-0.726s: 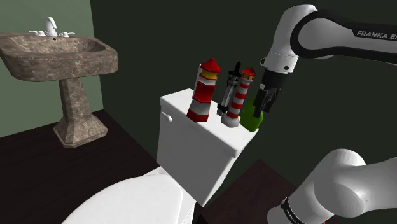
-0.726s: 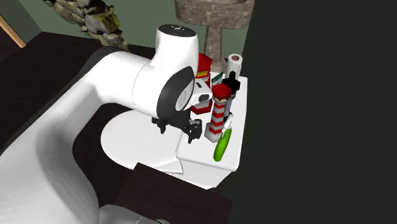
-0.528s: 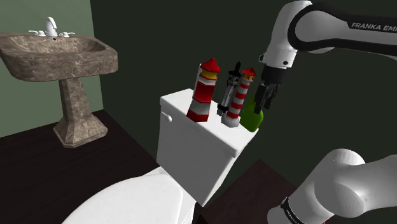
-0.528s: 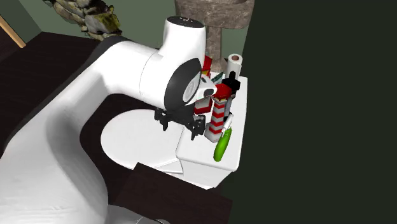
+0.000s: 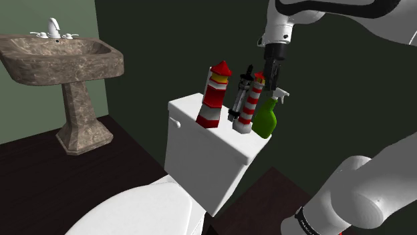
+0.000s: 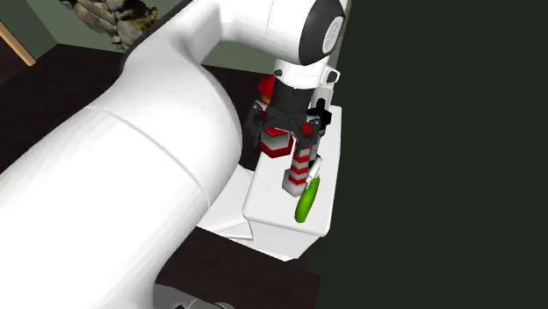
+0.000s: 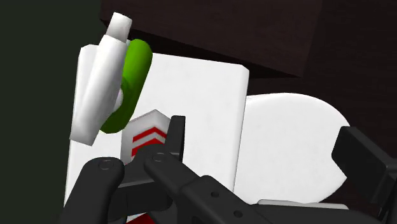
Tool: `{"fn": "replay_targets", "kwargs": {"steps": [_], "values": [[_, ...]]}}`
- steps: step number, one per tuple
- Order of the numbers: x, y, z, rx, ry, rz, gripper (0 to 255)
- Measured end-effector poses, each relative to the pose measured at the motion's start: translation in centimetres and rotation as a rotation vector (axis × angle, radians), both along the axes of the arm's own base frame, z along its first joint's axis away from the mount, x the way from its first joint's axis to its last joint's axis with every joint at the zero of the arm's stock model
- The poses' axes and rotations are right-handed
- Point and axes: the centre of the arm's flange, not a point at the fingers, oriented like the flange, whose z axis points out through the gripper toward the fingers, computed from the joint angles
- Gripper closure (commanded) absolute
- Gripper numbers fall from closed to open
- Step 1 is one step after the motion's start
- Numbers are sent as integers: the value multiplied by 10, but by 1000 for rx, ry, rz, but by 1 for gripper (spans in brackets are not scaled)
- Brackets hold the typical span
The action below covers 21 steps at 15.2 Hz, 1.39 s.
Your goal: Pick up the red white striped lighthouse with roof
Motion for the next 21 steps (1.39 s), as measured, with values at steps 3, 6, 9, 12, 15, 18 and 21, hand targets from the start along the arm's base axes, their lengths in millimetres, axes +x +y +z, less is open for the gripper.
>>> {"fn": "replay_targets", "kwargs": {"steps": [3,6,9,12,15,18,21], "values": [[43,-18,15,34,67,62,0],[87,-32,27,67,133,125,0],[104,-38,21,82,164,153,0],[105,-38,7,85,168,157,0],[105,-39,-9,85,169,157,0],[105,-39,-12,85,168,158,255],[105,-39,-12,84,166,158,255]]}}
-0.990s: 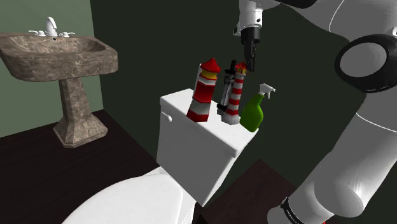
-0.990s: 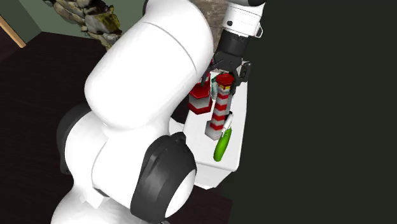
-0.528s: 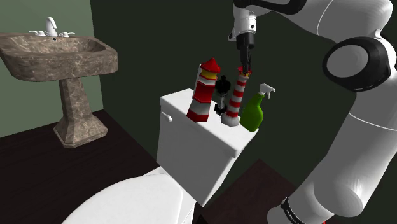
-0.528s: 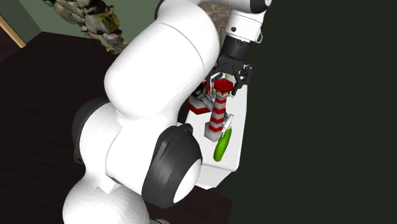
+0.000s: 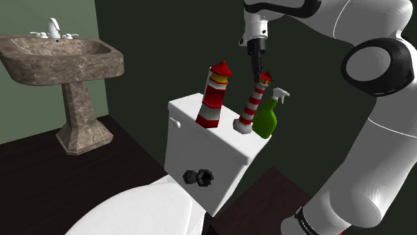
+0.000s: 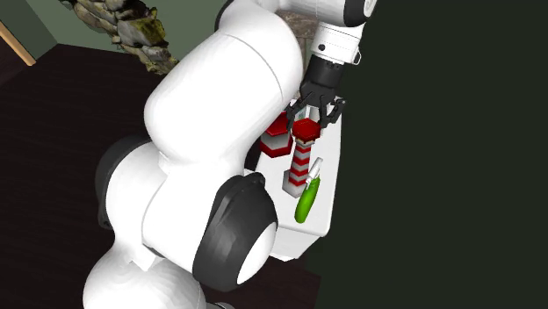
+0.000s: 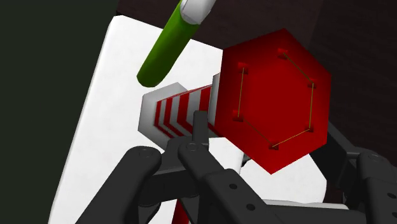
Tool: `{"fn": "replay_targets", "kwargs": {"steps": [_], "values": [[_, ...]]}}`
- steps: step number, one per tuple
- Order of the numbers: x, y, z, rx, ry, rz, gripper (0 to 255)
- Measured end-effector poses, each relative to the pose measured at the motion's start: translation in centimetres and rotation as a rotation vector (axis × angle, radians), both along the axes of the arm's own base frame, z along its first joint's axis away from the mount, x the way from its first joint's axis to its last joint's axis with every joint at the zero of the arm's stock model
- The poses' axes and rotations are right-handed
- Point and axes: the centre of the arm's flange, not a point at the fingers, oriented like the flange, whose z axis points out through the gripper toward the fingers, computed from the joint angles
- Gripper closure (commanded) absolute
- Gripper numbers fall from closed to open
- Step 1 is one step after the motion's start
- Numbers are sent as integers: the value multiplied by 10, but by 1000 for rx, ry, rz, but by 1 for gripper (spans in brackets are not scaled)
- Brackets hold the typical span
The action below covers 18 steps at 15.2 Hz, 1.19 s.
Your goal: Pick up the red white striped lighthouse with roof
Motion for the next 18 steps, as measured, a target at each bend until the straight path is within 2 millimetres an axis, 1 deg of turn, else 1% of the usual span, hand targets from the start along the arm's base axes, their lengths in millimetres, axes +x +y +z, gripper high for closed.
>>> {"fn": "replay_targets", "kwargs": {"steps": [6,18], "values": [[0,0,2,0,1,0,255],[0,1,62,1,2,0,255]]}}
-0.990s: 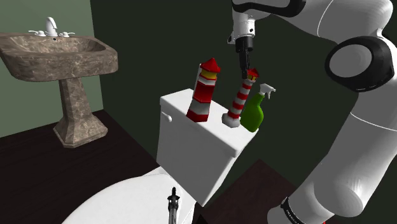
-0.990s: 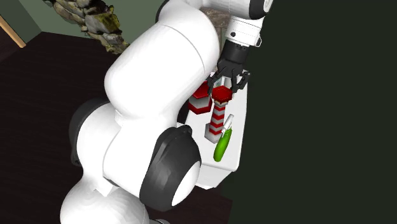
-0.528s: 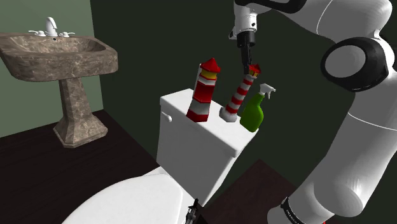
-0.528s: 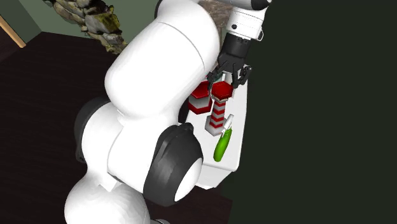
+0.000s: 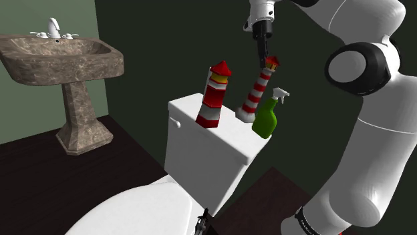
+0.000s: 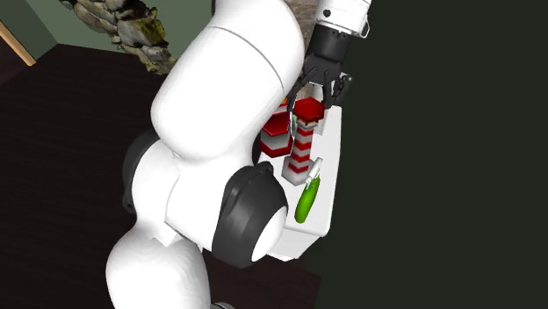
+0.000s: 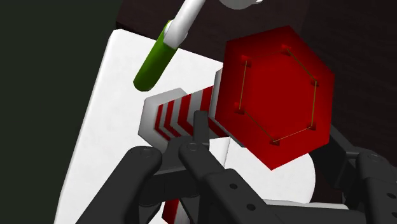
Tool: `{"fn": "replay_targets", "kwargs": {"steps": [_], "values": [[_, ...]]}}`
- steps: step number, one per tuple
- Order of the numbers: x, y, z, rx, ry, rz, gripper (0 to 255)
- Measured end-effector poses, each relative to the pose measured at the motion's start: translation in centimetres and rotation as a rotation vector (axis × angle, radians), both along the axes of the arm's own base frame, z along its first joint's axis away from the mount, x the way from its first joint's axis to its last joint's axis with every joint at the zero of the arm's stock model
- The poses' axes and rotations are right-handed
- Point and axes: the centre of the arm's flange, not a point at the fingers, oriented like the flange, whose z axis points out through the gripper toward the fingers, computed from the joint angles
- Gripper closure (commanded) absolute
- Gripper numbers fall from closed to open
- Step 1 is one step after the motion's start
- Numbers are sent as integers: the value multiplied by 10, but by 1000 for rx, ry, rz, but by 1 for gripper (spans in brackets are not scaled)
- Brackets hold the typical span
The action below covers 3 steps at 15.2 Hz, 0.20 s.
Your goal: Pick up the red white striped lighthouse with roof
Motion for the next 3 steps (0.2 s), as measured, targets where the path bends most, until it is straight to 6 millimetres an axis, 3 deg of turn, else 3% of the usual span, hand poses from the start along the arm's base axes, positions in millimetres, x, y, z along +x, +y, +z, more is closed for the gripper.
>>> {"fn": "replay_targets", "kwargs": {"steps": [3], "values": [[1,0,14,0,0,0,255]]}}
